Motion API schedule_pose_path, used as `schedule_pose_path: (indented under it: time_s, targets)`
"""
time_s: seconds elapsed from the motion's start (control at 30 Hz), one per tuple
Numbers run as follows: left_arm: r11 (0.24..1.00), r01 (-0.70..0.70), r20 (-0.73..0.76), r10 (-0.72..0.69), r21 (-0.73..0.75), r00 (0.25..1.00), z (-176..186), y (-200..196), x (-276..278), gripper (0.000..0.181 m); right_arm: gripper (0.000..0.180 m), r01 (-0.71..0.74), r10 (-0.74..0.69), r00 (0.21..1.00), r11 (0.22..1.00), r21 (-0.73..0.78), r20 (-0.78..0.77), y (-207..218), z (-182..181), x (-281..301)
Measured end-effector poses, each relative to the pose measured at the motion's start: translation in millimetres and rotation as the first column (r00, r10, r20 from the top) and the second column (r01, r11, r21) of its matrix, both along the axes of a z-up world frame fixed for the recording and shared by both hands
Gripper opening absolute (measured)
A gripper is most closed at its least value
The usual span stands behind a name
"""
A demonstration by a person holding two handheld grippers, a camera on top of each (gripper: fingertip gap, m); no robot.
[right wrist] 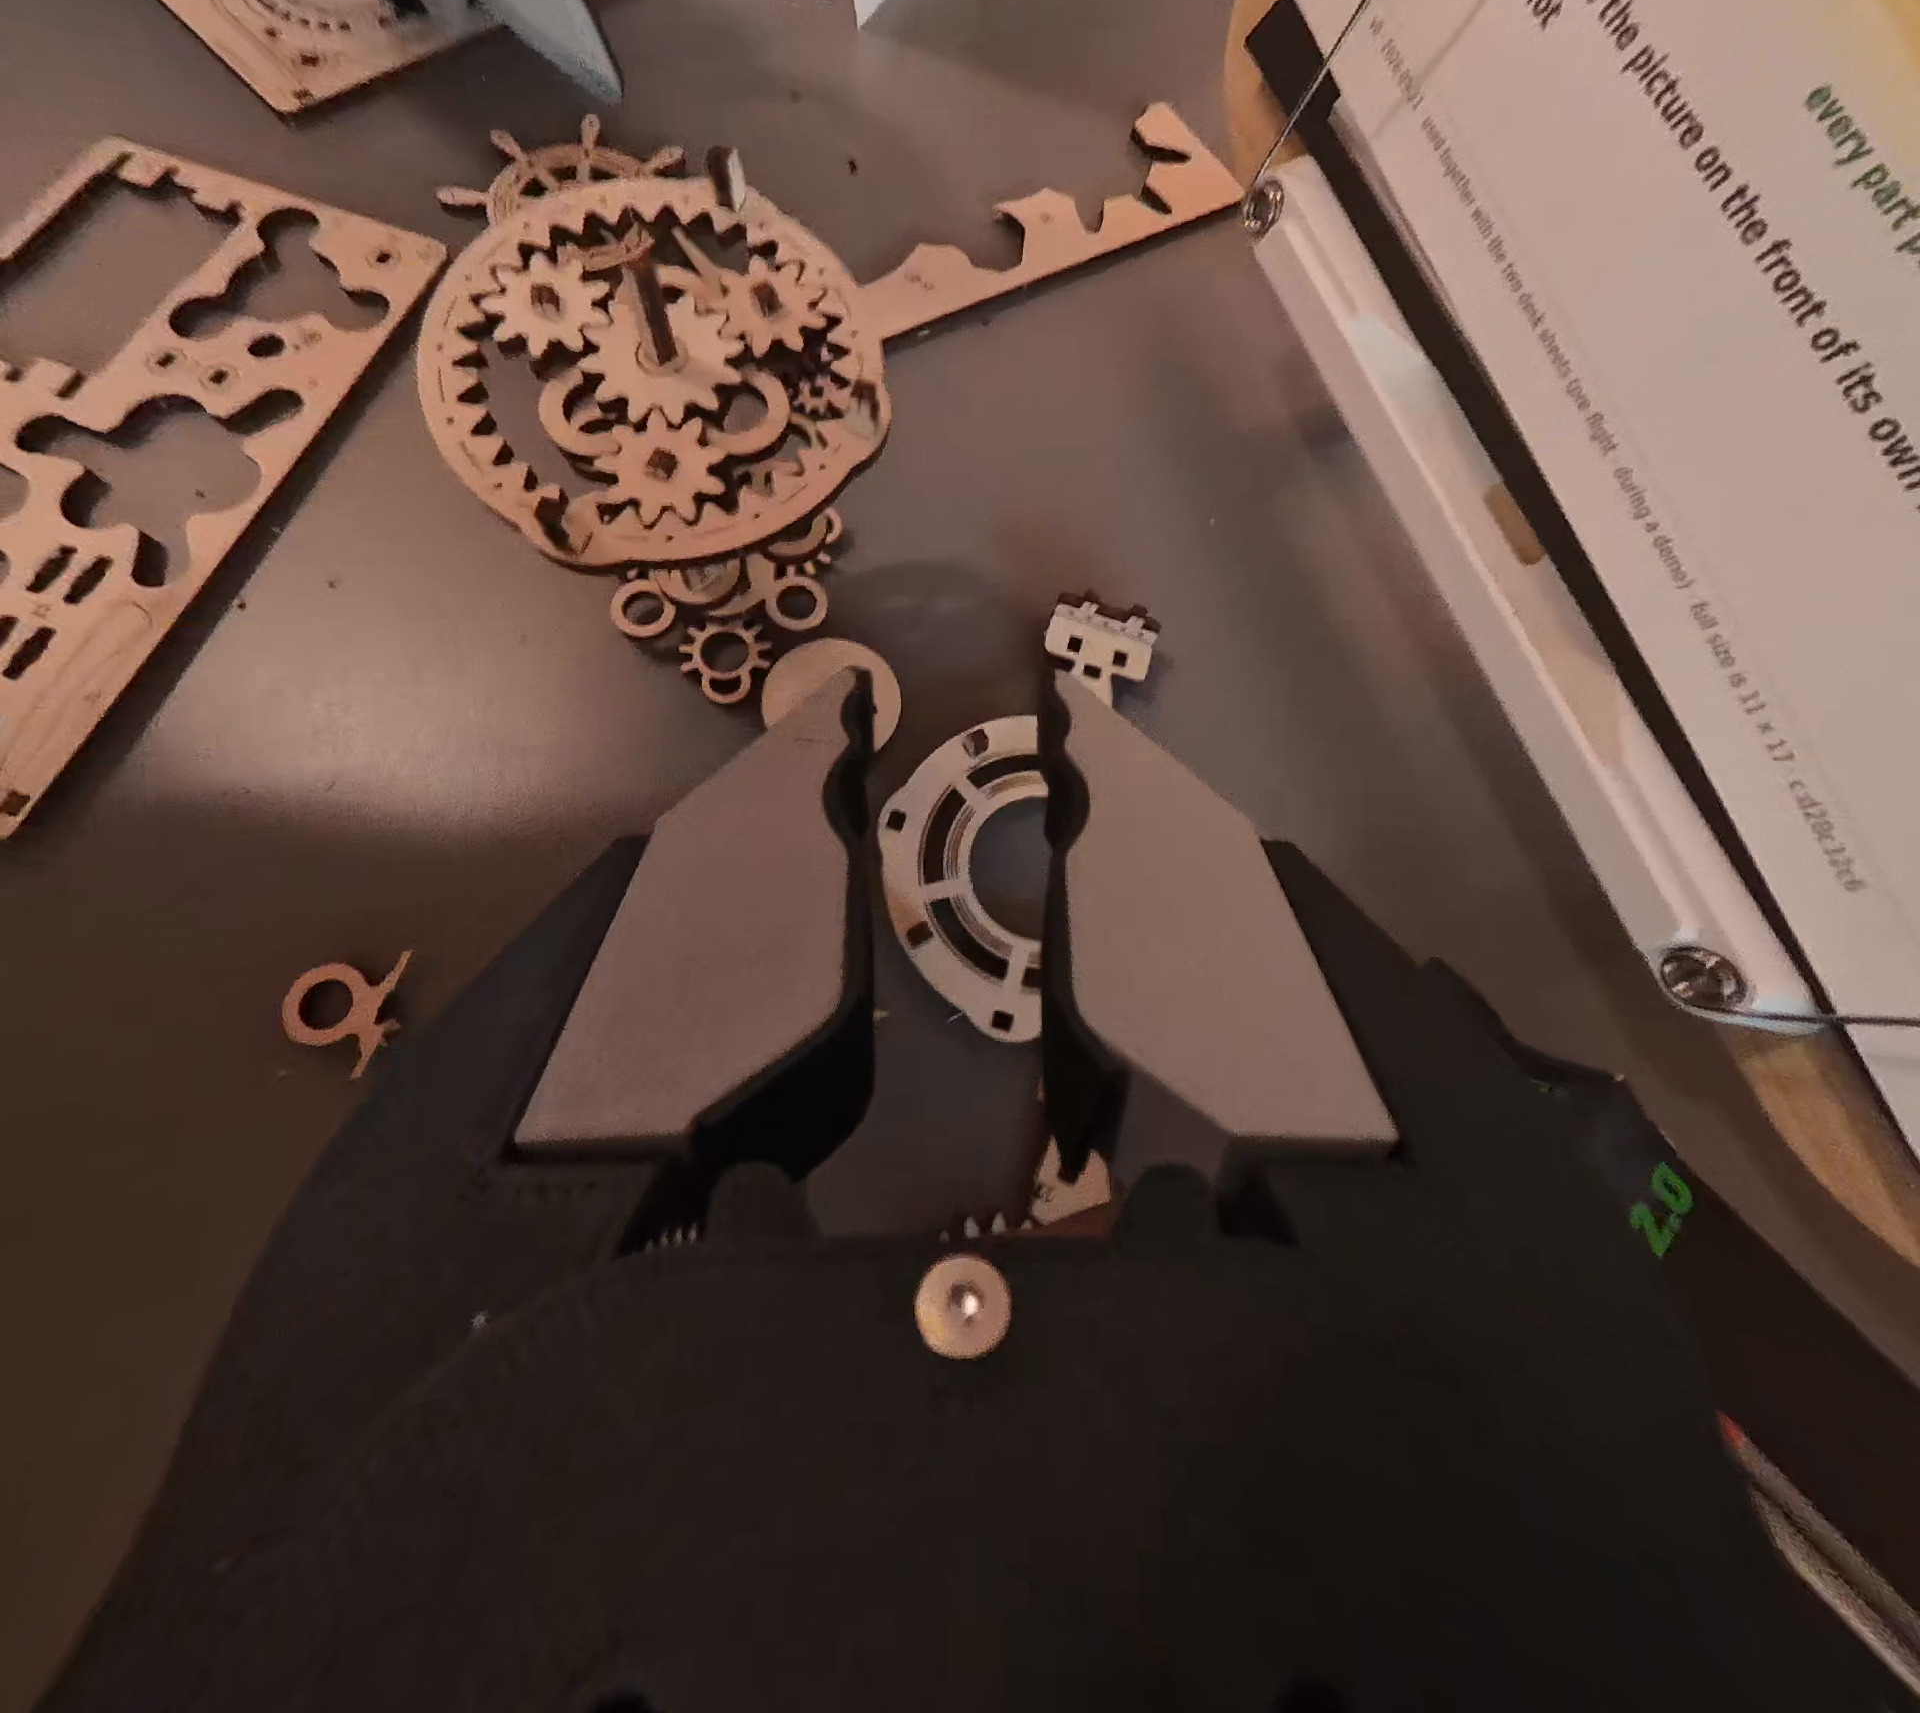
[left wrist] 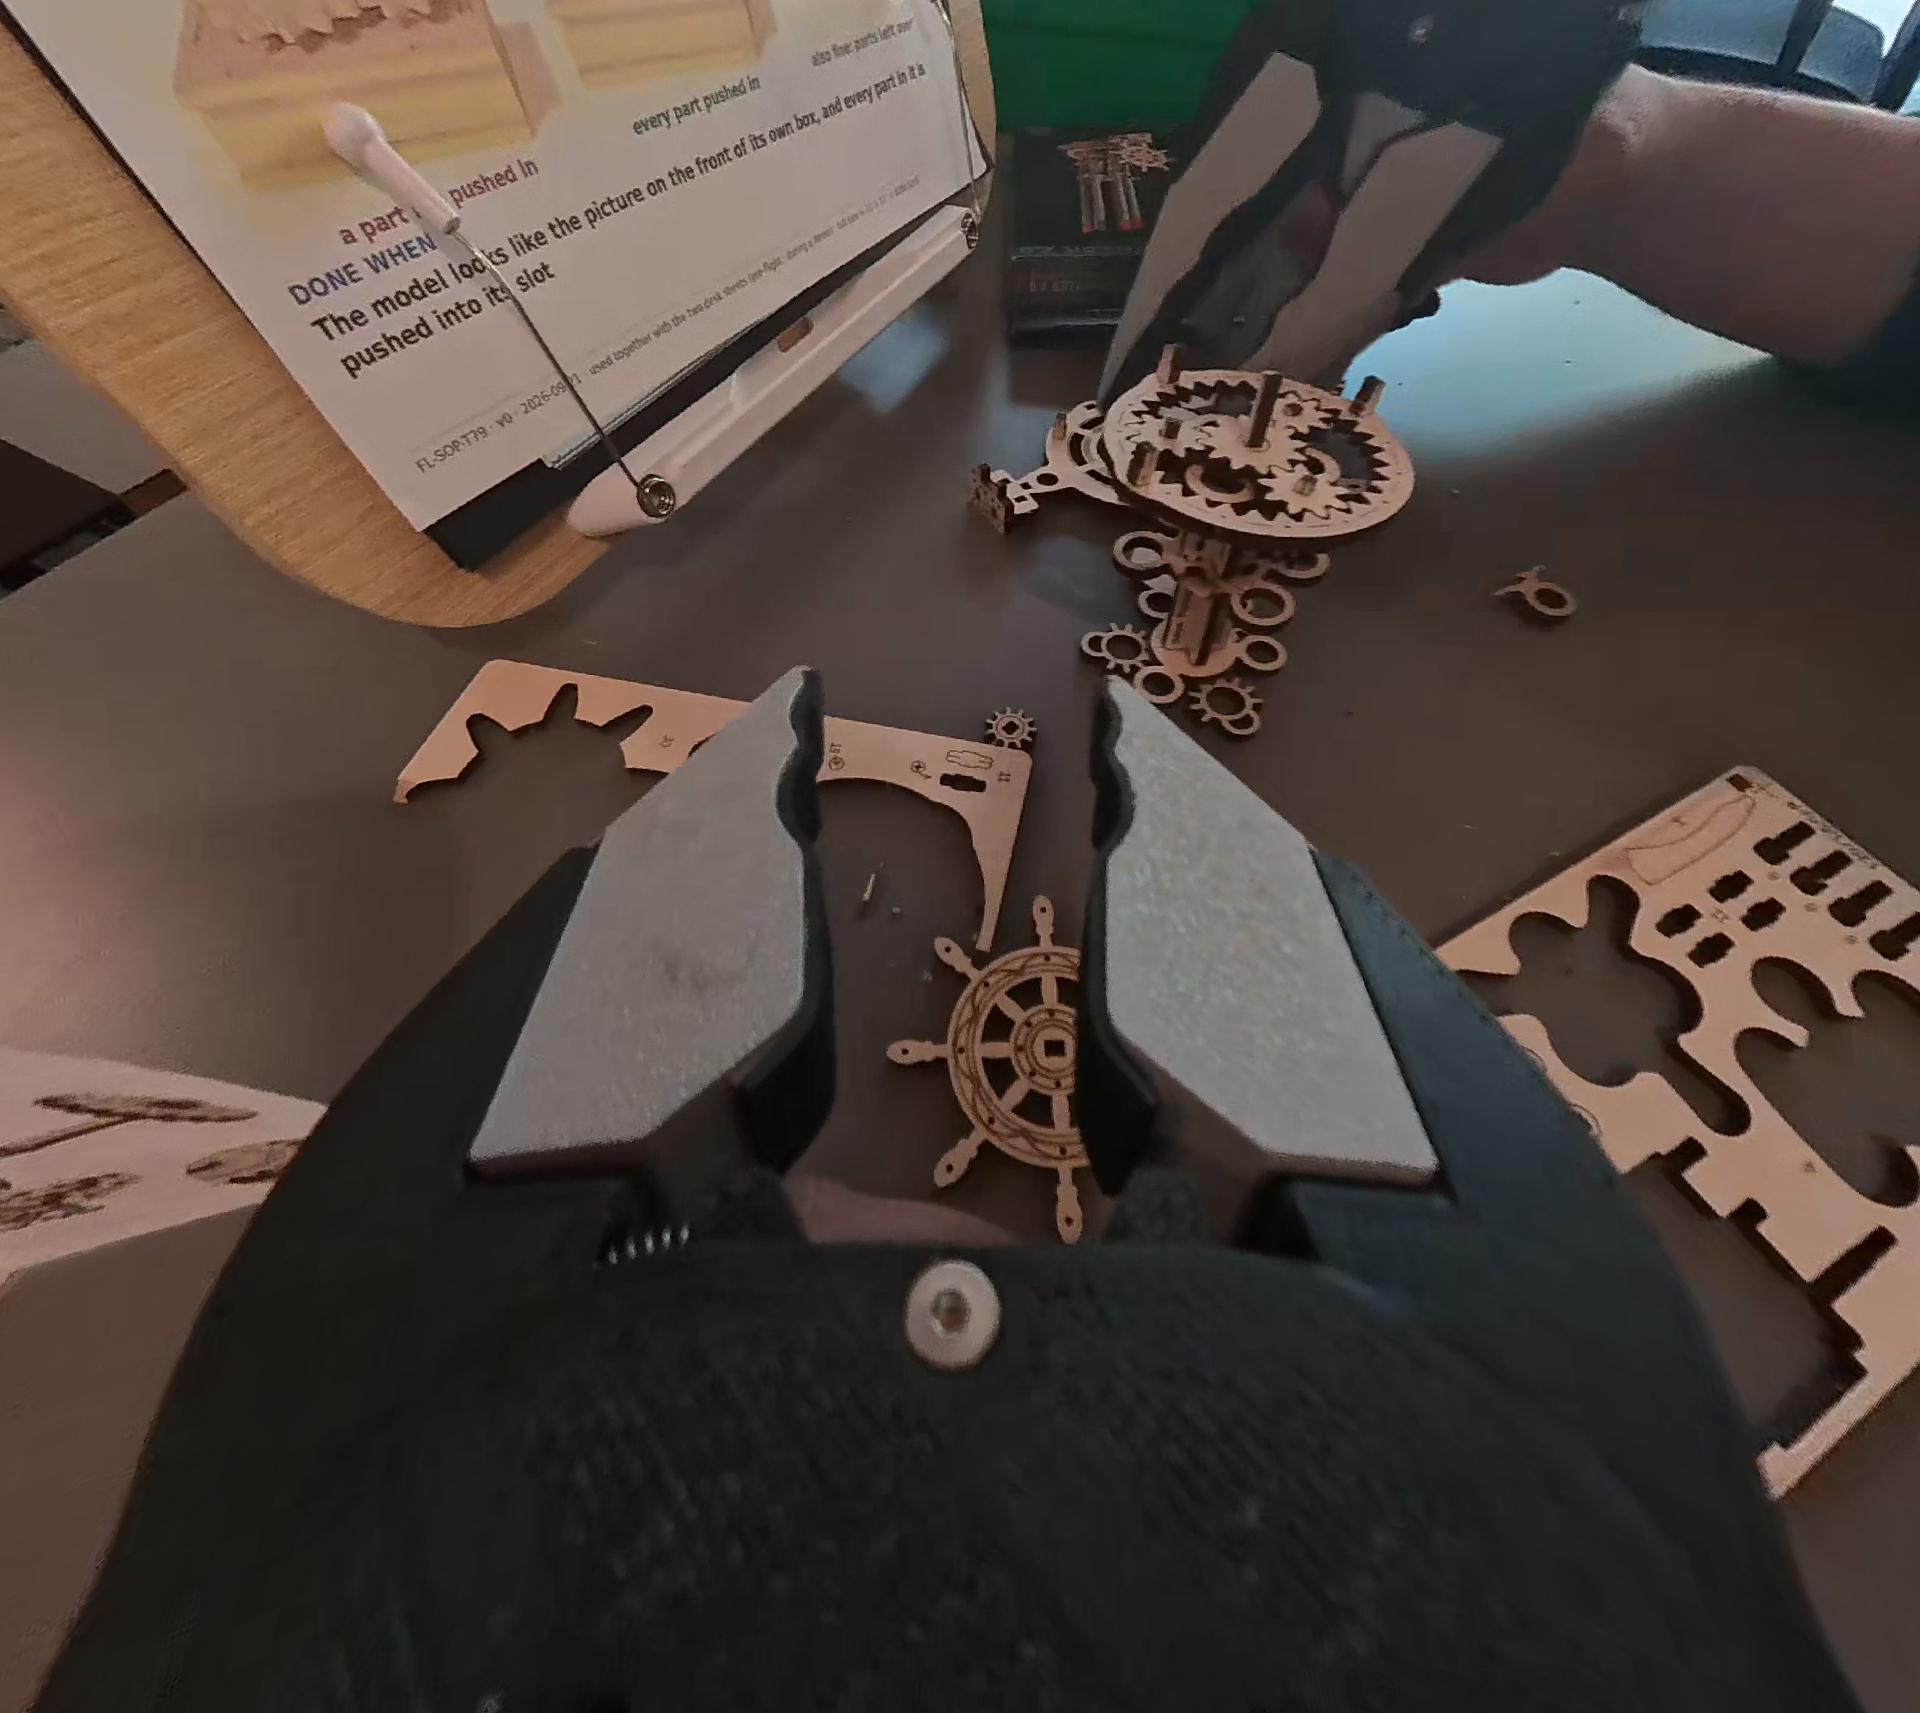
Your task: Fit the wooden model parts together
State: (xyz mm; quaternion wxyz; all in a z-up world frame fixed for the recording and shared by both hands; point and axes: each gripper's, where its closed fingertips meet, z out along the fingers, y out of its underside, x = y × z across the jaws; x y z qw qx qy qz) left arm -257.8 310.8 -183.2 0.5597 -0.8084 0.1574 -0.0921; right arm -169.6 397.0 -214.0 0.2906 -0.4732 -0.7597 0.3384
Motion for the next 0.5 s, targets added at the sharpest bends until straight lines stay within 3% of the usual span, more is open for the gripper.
schedule_pose_path:
  time_s: [0.27,0.5]
  targets:
    - [1.000,-0.010,-0.004,0.010,-0.007,1.000,-1.7,0.6,-0.8,0.048,0.032,-0.060,0.062,0.997,0.997,-0.052,0.042,-13.6,-7.7,16.9]
    - [1.000,-0.005,-0.006,0.005,-0.011,1.000,-2.5,0.0,0.5,0.048,0.032,-0.085,0.082,0.987,0.996,0.012,0.135,-17.8,-24.6,21.7]
